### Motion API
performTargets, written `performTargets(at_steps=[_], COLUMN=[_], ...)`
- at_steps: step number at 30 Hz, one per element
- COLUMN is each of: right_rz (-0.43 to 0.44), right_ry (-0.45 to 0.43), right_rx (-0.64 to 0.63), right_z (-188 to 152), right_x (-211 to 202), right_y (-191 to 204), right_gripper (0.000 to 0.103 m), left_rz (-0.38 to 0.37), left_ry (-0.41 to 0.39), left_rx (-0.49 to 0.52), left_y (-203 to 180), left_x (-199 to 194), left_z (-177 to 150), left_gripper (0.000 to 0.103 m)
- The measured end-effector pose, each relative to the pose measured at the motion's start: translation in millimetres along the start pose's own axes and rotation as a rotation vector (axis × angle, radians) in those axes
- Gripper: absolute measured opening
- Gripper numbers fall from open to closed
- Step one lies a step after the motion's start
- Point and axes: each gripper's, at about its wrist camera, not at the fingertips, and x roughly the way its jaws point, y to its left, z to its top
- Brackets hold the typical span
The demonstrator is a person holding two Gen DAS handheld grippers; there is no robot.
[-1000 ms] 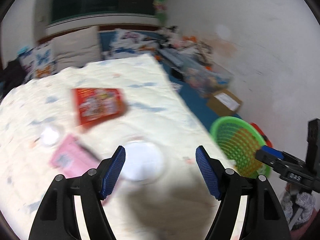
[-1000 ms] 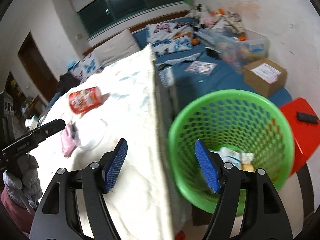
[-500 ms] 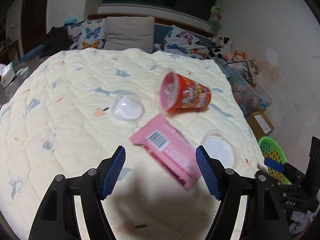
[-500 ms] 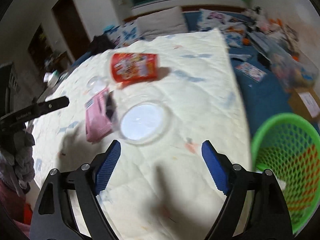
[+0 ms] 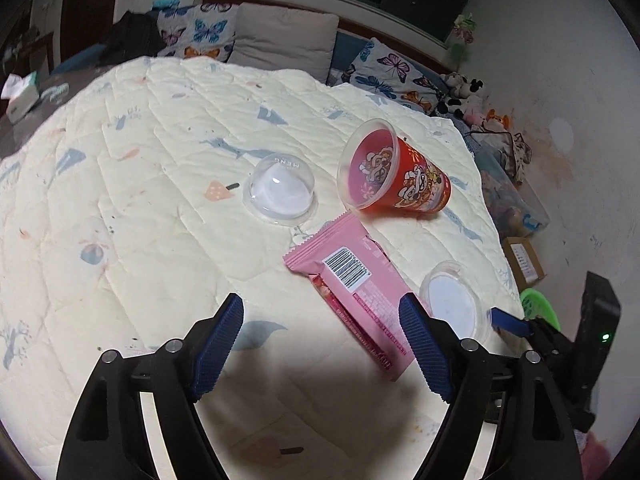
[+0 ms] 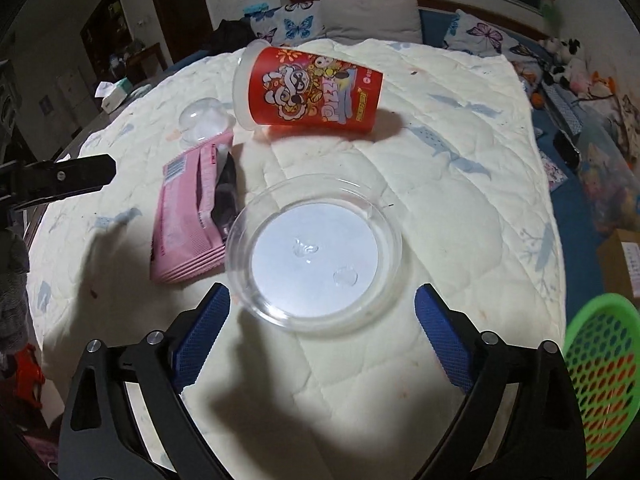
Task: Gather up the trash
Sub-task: 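Grasp the clear round dish with the right gripper while left gripper grasps pink wrapper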
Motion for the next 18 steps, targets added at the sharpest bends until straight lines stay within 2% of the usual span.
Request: performTargets(at_steps=[9, 14, 16, 17, 18], right_rz=[0.015, -0.007, -0.016, -0.021, -0.023], right_ry=[0.0, 0.001, -0.004, -0.009, -0.011], right_rx=[-0.022, -0.037, -0.035, -0.031, -0.025], right_z=[6.9, 7.5, 7.7, 7.6, 7.5], right_x=[13.9, 16.0, 15.2, 13.9, 12.7], right_y=[-1.1, 1.3, 1.7, 1.1, 0.0], right_gripper=[0.099, 0.099, 0.094, 0.088, 0.088], left_rz=[-0.016, -0.026, -0.015, -0.015, -0.016], left_ry=[0.043, 0.063, 0.067, 0.072, 0.075], left_rx=[-0.06, -0.098, -0.103, -0.109, -0.114], left_y=[-5.5, -8.1, -10.6, -12.2, -13.4], left_x=[23.7, 35.3, 39.3, 42.0, 44.4], left_z=[10.0, 15.0, 16.5, 17.3, 18.2], left_gripper=[0.079, 0.079, 0.08, 0.08, 0.081])
